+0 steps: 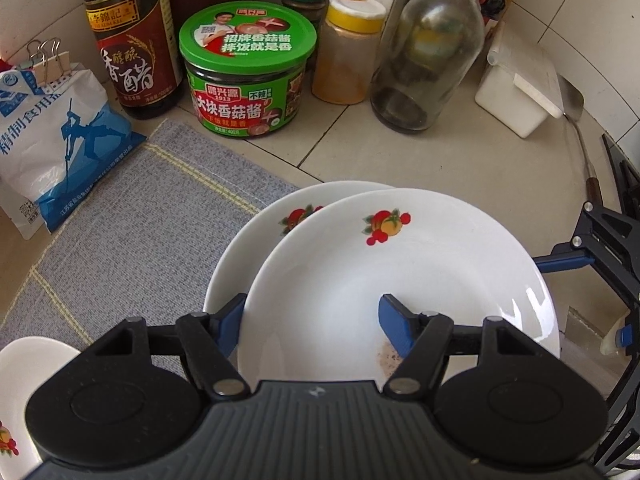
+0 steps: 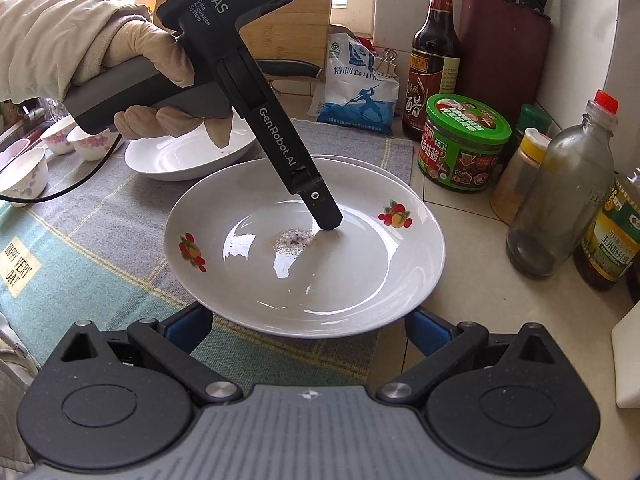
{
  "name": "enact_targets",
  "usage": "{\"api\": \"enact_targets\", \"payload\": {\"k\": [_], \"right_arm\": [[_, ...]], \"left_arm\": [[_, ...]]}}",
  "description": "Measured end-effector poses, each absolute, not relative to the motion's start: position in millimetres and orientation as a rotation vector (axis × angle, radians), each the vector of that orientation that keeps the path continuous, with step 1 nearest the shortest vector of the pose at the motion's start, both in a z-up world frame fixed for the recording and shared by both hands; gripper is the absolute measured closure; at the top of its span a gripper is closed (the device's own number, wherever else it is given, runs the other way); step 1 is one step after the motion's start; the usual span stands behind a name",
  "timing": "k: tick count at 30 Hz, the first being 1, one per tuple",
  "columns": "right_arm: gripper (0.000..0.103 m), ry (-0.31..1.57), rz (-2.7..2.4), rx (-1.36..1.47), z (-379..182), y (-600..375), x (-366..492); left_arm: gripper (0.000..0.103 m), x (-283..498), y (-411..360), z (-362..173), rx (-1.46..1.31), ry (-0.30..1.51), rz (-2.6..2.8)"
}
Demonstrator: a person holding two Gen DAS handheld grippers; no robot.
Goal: Organize plates and bowls
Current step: 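Lower the stained plate onto the fruit-print plate and open the left tool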
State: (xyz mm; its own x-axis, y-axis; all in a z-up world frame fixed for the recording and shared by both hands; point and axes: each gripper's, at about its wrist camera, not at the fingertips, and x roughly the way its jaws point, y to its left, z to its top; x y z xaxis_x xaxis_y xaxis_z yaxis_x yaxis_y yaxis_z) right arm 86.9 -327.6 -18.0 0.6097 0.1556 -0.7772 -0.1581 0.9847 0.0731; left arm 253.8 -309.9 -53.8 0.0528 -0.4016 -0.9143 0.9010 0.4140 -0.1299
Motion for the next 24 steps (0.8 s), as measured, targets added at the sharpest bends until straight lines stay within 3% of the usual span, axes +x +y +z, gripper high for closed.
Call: {"api": "enact_targets", "payload": {"k": [24], "right_arm": [[0.000, 0.898, 0.179, -0.019, -17.1, -326.0, 90.2]], "left_arm": [[0.028, 250.6, -305.0, -44.8, 0.604, 1.084, -1.053]]}}
